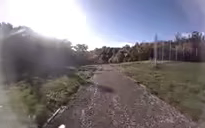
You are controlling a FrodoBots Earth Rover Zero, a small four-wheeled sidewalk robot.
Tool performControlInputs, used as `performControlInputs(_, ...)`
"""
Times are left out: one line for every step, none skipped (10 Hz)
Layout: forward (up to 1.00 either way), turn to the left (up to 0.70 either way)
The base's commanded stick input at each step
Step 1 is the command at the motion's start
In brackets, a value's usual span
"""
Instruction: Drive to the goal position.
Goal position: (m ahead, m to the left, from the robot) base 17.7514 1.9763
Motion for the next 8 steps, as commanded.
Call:
performControlInputs(1.0,0.01)
performControlInputs(1.0,0.01)
performControlInputs(1.0,0.01)
performControlInputs(1.0,0.01)
performControlInputs(1.0,0.01)
performControlInputs(1.0,0.01)
performControlInputs(1.0,0.01)
performControlInputs(1.0,0.01)
